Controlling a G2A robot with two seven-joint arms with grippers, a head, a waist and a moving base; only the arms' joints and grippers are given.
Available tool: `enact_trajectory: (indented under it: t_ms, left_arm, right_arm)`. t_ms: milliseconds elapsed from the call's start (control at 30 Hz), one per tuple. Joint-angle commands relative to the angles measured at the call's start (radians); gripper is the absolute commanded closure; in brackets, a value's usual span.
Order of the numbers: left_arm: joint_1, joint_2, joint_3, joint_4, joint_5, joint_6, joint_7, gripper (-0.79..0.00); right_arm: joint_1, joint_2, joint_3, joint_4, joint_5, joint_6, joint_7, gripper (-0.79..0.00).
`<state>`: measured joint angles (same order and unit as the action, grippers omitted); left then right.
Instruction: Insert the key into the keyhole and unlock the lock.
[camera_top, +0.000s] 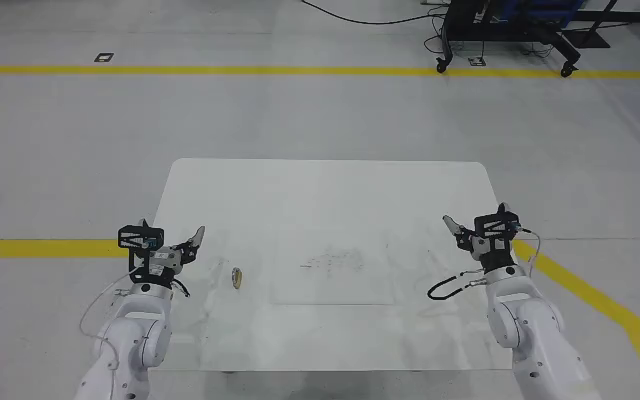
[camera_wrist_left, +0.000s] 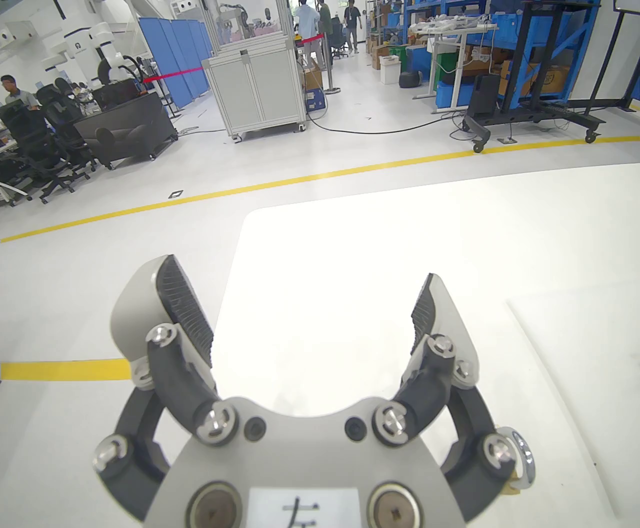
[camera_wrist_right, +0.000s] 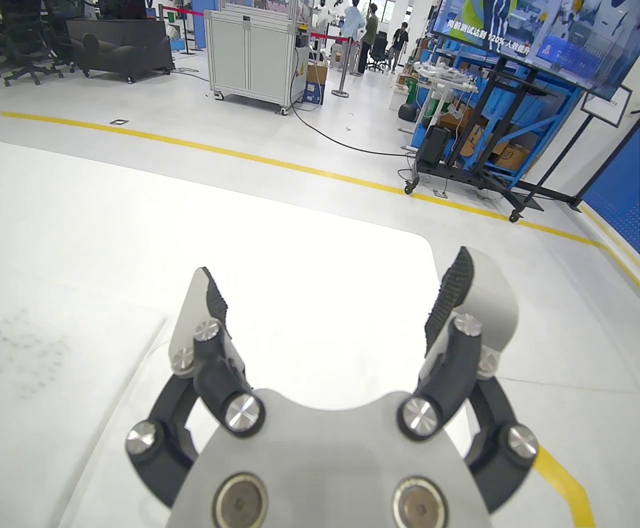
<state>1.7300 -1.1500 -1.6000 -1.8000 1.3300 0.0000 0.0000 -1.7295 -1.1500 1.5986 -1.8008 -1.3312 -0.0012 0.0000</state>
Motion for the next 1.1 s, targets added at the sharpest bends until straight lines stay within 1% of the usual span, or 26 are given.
enact_trajectory:
  t_ms: [0,67,133,167,200,267,367,467,533,1033,1067]
  left_arm:
    - [0.0,0.0,0.0,0.0,0.0,0.0,0.0,-0.785]
    - [0.0,0.0,0.0,0.0,0.0,0.0,0.0,-0.785]
    - [0.0,0.0,0.0,0.0,0.0,0.0,0.0,-0.785]
    - [0.0,0.0,0.0,0.0,0.0,0.0,0.0,-0.785]
    - [0.0,0.0,0.0,0.0,0.0,0.0,0.0,-0.785]
    - [0.0,0.0,0.0,0.0,0.0,0.0,0.0,-0.785]
    - [0.0,0.0,0.0,0.0,0.0,0.0,0.0,-0.785]
    - [0.0,0.0,0.0,0.0,0.0,0.0,0.0,-0.785]
    - [0.0,0.0,0.0,0.0,0.0,0.0,0.0,-0.785]
    - [0.0,0.0,0.0,0.0,0.0,0.0,0.0,-0.785]
    - [0.0,0.0,0.0,0.0,0.0,0.0,0.0,-0.785]
  right_arm:
    - [0.009,0.0,-0.026,-0.005,-0.038,-0.017,0.005,-0.785]
    - [0.039,-0.003,-0.088,-0.02,-0.078,-0.066,0.013,-0.785]
    - [0.076,-0.005,-0.137,-0.012,-0.081,-0.133,0.02,-0.785]
    - [0.09,-0.006,-0.151,-0.007,-0.081,-0.15,0.025,-0.785]
    - [0.112,-0.008,-0.182,-0.003,-0.077,-0.192,0.031,-0.785]
    - [0.162,-0.013,-0.237,0.021,-0.079,-0.241,0.052,-0.785]
    - [0.223,-0.022,-0.311,0.061,-0.078,-0.286,0.074,-0.785]
    - [0.274,-0.028,-0.353,0.105,-0.043,-0.339,0.083,-0.785]
    - [0.294,-0.029,-0.358,0.12,-0.038,-0.358,0.083,-0.785]
    - [0.294,-0.029,-0.358,0.12,-0.038,-0.358,0.083,-0.785]
    - [0.296,-0.03,-0.369,0.121,-0.046,-0.373,0.084,-0.785]
